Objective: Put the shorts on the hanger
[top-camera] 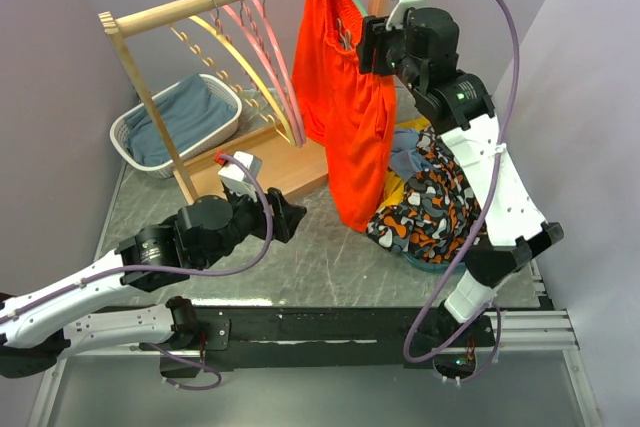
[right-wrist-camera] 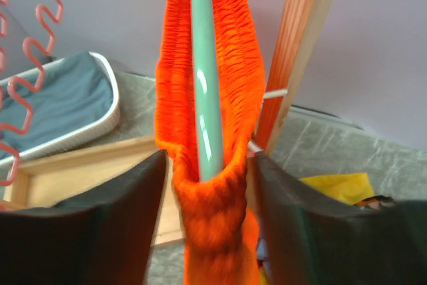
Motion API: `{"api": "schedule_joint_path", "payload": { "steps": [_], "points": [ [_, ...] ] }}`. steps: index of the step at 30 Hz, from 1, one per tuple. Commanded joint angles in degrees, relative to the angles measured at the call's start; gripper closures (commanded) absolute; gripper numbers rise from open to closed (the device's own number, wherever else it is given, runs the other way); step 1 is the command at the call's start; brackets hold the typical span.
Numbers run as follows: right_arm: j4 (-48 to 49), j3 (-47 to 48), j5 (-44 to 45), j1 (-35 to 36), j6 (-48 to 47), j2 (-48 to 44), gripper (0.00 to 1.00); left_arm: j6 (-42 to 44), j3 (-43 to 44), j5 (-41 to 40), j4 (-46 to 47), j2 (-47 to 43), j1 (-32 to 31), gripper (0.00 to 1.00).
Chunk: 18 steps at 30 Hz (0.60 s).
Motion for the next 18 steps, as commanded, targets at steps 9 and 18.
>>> {"api": "schedule_joint_path", "payload": {
  "steps": [9, 18],
  "points": [
    [6.6, -27.2, -3.7, -0.1, 17.0, -29.5, 0.02, -5.2, -3.8, -2.9, 4.4, 1.4, -0.2, 0.04],
    [14.8, -68.3, -6.8, 3.2, 27.7, -55.5, 0.0, -8.9, -9.8, -3.0, 8.6, 2.0, -0.2, 0.04]
  ]
}}
